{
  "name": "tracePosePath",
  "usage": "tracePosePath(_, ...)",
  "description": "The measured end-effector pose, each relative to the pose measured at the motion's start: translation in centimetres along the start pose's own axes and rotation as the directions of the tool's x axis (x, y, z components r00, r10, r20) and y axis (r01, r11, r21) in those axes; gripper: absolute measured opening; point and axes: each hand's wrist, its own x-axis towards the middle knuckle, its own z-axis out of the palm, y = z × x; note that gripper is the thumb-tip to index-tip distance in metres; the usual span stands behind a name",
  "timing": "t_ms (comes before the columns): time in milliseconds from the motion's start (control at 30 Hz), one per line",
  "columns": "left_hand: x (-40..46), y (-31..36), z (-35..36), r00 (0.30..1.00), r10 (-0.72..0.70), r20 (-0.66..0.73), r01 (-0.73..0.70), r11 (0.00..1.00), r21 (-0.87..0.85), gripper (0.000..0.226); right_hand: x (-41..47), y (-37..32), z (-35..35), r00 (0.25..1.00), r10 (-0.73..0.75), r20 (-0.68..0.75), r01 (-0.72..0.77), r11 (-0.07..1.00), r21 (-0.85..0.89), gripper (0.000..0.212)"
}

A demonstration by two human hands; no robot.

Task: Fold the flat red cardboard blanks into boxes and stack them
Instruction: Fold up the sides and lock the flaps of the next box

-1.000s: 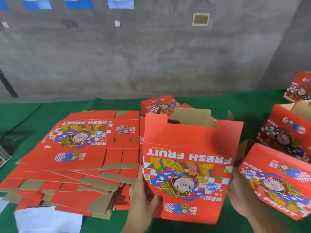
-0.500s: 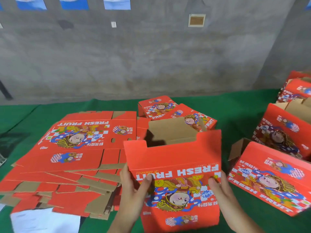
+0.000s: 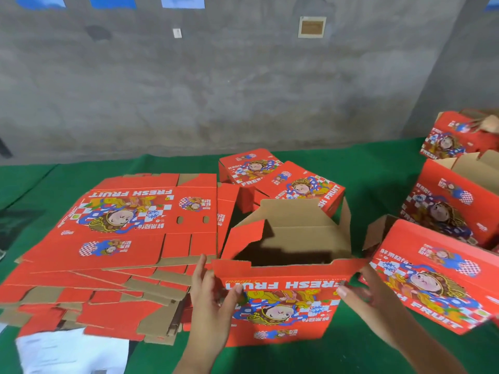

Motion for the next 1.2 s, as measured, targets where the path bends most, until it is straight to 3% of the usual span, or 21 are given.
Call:
tracePosePath(67, 0.1, 0.3, -0.5, 0.999, 0.025, -0.035, -0.021, 0.992, 0.124, 0.03, 0.5, -1.1, -0.2, 1.0, 0.007, -0.017, -0.008, 0.998, -0.069, 0.034)
tracePosePath(133, 0.3, 0.7, -1.0, 0.995, 0.098, -0.025, -0.088, 0.963, 0.256, 0.012, 0.9, -1.9, -0.2, 0.998, 0.026, -0.052, -0.033, 0.989, -0.141, 0.014)
tracePosePath(200, 0.6, 0.7, -1.5, 0.991, 0.089, 0.103, -0.124, 0.901, 0.416, 0.036, 1.0, -2.2, -0.2, 0.989, -0.002, -0.148, -0.03, 0.976, -0.215, 0.018)
tracePosePath(300, 1.1, 1.8, -1.8, 0.991, 0.069, 0.117, -0.109, 0.918, 0.382, 0.043, 1.5, -1.6, 0.5, 0.918, -0.133, -0.373, 0.034, 0.965, -0.261, 0.047)
tracePosePath(367, 1.3, 2.7, -1.6, 0.993, 0.116, 0.013, -0.116, 0.966, 0.23, 0.032, 1.6, -1.3, 1.1, 0.886, -0.129, -0.446, 0.021, 0.971, -0.238, 0.057)
tracePosePath(500, 1.7, 3.5, -0.8, 0.989, 0.066, -0.129, -0.045, 0.986, 0.158, 0.024, 1.8, -1.6, 1.8, 0.877, 0.035, -0.479, -0.089, 0.992, -0.091, 0.039)
tracePosePath(567, 1.7, 3.7, -0.7, 0.988, 0.031, -0.154, -0.011, 0.991, 0.13, 0.028, 2.0, -2.0, 1.6, 0.9, 0.078, -0.43, -0.094, 0.995, -0.016, 0.083)
tracePosePath(633, 1.7, 3.7, -0.6, 0.988, 0.006, -0.155, -0.004, 1.0, 0.017, 0.041, 1.9, -2.2, 1.4, 0.918, -0.007, -0.397, -0.038, 0.994, -0.106, 0.108)
tracePosePath(700, 2.3, 3.6, -0.7, 0.996, 0.019, -0.083, -0.018, 1.0, 0.01, 0.048, 1.8, -2.2, 1.5, 0.936, -0.11, -0.334, 0.054, 0.984, -0.172, 0.113)
tracePosePath(833, 4.5, 3.3, -1.7, 0.966, 0.188, 0.176, -0.247, 0.867, 0.433, 0.046, 1.5, -2.4, 2.5, 0.939, -0.253, -0.233, 0.182, 0.94, -0.289, 0.104)
tracePosePath(933, 5.1, 3.5, -2.4, 0.929, 0.178, 0.324, -0.296, 0.883, 0.363, 0.035, 1.7, -1.4, 2.9, 0.934, -0.28, -0.222, 0.189, 0.914, -0.359, 0.093)
tracePosePath(1033, 5.8, 3.8, -2.4, 0.906, 0.201, 0.374, -0.336, 0.877, 0.343, 0.03, 1.6, -0.9, 3.0, 0.937, -0.253, -0.242, 0.162, 0.927, -0.339, 0.09)
tracePosePath(1133, 7.3, 4.9, -1.9, 0.862, 0.204, 0.464, -0.452, 0.726, 0.519, 0.067, 1.2, -0.7, 3.0, 0.941, -0.247, -0.232, 0.159, 0.926, -0.342, 0.091)
tracePosePath(1200, 8.4, 5.6, -1.5, 0.857, 0.132, 0.497, -0.444, 0.678, 0.586, 0.075, 0.9, -0.6, 3.1, 0.944, -0.24, -0.226, 0.156, 0.928, -0.337, 0.093)
